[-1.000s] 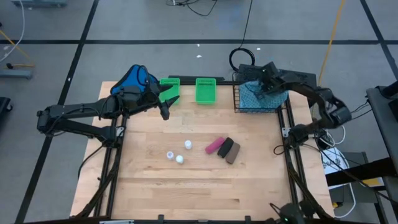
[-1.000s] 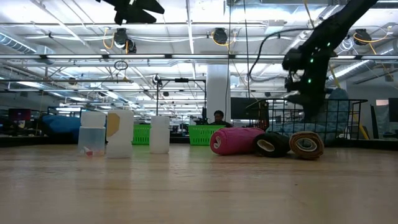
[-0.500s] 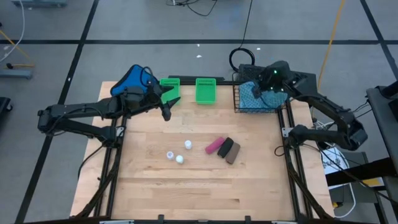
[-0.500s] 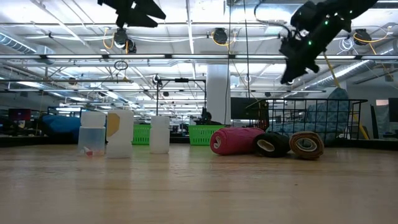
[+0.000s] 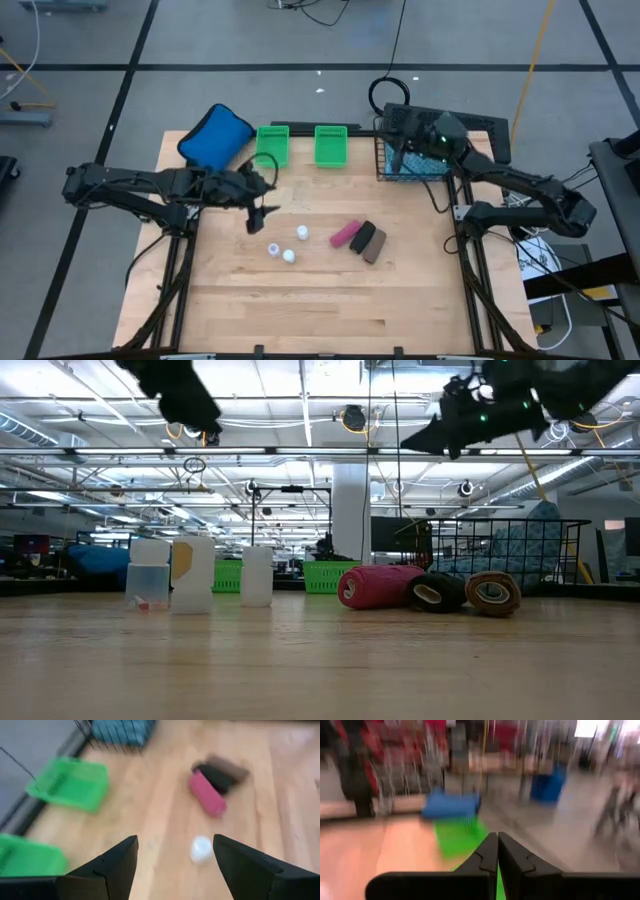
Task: Pick & place medical supplies in basket/bin
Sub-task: Put the left transparent pill bottle into the left green bin
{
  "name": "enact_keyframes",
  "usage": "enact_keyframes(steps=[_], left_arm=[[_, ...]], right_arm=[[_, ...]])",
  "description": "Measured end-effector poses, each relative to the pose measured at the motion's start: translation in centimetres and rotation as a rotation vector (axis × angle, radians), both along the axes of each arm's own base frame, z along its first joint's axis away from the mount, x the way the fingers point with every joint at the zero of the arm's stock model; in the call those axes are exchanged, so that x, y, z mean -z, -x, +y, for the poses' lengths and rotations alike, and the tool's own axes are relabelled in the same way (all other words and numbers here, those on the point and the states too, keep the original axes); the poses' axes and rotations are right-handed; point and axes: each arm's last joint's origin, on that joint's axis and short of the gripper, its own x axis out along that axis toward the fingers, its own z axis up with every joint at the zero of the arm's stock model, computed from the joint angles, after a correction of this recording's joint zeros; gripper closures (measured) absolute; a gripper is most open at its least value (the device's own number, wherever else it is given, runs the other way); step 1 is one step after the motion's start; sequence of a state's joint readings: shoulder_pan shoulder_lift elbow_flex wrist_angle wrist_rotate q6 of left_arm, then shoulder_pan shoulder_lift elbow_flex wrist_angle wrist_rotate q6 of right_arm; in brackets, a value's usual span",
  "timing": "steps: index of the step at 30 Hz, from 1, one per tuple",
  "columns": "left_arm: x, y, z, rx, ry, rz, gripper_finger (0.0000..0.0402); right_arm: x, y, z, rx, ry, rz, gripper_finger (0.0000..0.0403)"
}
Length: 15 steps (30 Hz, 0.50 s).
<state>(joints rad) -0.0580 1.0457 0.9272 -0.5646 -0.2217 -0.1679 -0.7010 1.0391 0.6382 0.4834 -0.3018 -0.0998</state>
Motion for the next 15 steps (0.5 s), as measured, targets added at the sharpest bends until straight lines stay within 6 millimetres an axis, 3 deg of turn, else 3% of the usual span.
enact_keyframes(steps=[3, 7, 15], left_arm=[[0.1, 0.3, -0.7, -0.049, 0.031, 0.012, 0.0133], [-0.6, 1.1, -1.3, -0.074, 0.002, -0.036, 0.0133], [-0.6, 1.3, -1.5, -0.095, 0.04, -0.042, 0.0133]], right_arm=[[2.2, 1.2, 0.4, -0.047, 0.064, -0.159, 0.0399], [4.6, 2.8, 1.9, -0.071, 0.026, -0.188, 0.0399], [5.4, 4.9, 6.4, -0.195, 0.048, -0.135, 0.0399]])
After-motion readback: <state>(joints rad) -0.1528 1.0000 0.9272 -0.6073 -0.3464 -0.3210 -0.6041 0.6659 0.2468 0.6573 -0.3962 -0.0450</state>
